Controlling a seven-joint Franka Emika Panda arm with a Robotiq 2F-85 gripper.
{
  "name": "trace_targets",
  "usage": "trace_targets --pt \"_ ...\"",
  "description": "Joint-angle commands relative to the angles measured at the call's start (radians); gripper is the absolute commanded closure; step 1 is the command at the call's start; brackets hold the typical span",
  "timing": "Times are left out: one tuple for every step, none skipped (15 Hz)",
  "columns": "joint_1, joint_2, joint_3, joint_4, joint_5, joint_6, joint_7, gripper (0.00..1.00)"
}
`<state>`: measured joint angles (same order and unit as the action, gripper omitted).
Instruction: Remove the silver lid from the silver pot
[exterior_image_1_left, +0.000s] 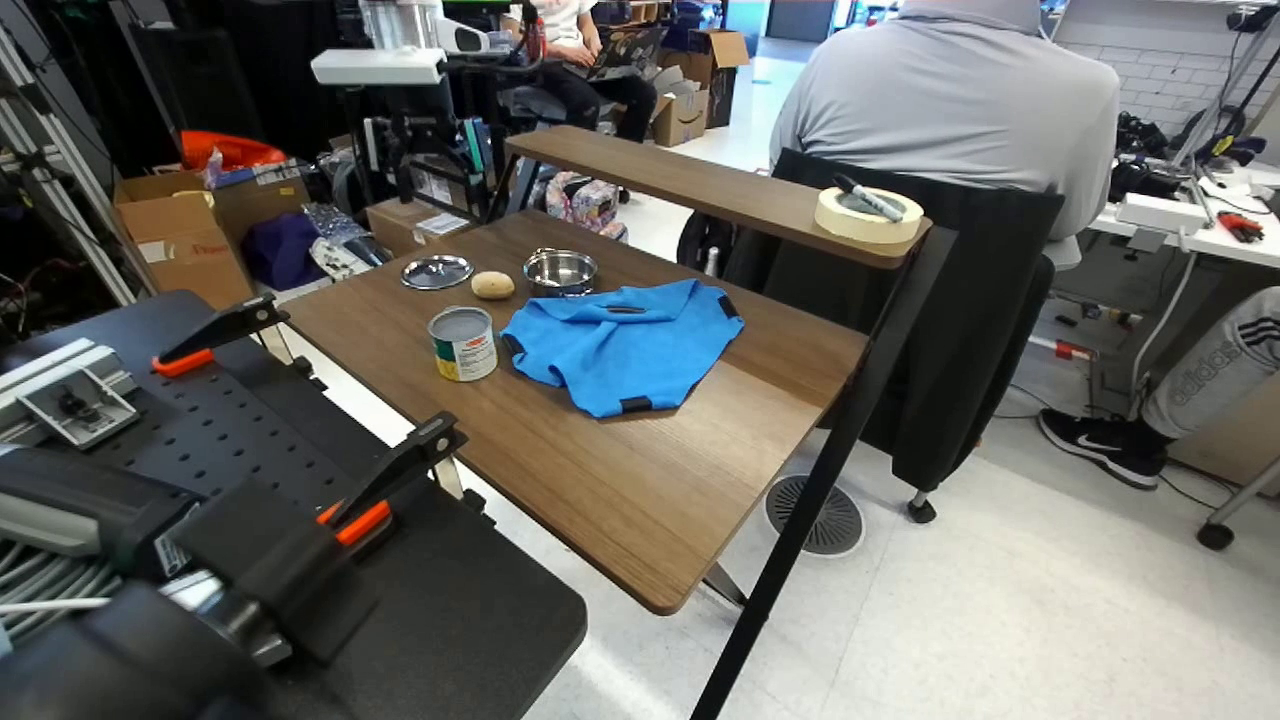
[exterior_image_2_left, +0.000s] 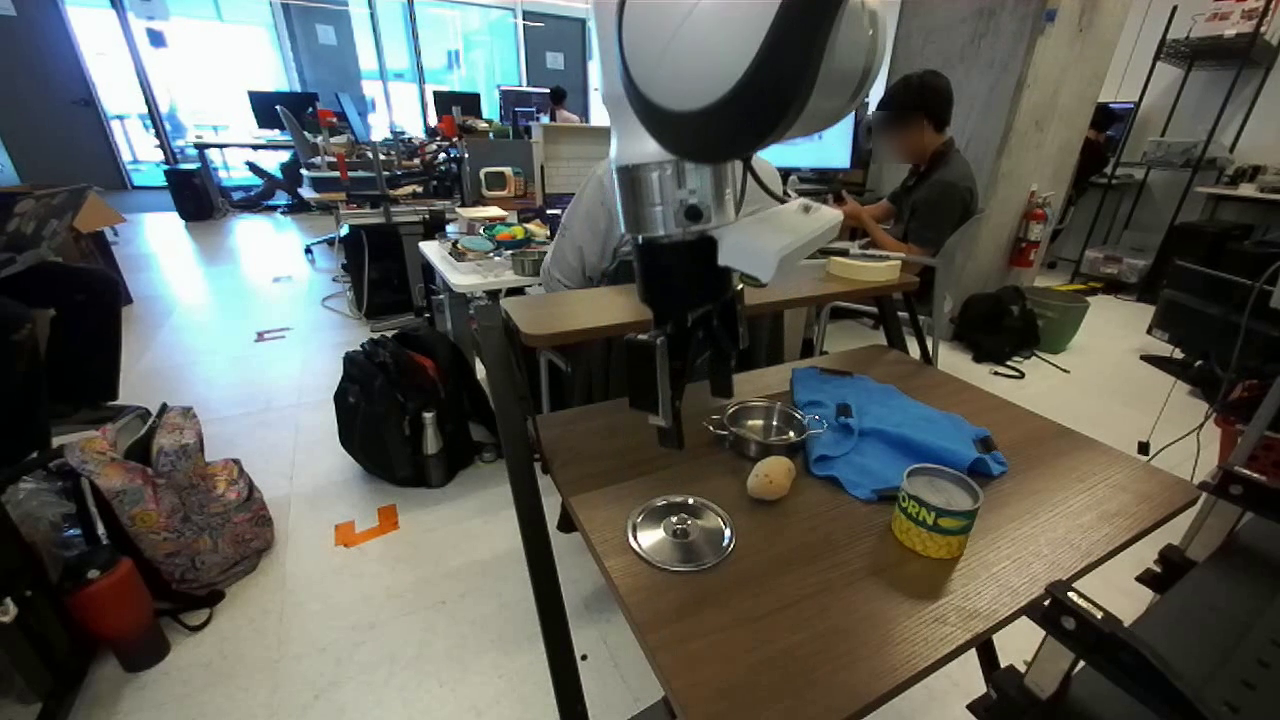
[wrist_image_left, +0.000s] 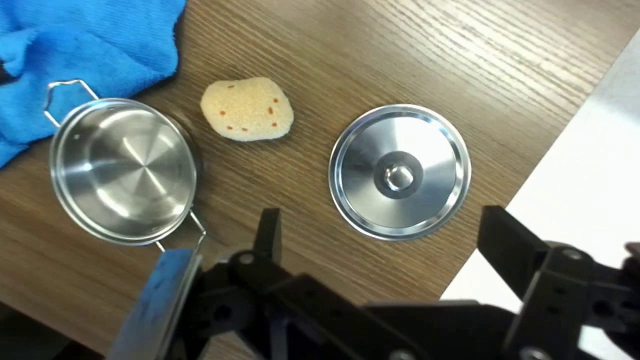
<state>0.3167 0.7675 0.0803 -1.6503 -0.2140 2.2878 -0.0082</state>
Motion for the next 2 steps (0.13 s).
trace_targets --pt "-0.009 -0.022 0.008 -0.011 -0.006 -0.014 0.001 0.0" --pt "-0.012 -0.038 0.008 -0.024 -0.007 -0.018 0.0 0.0"
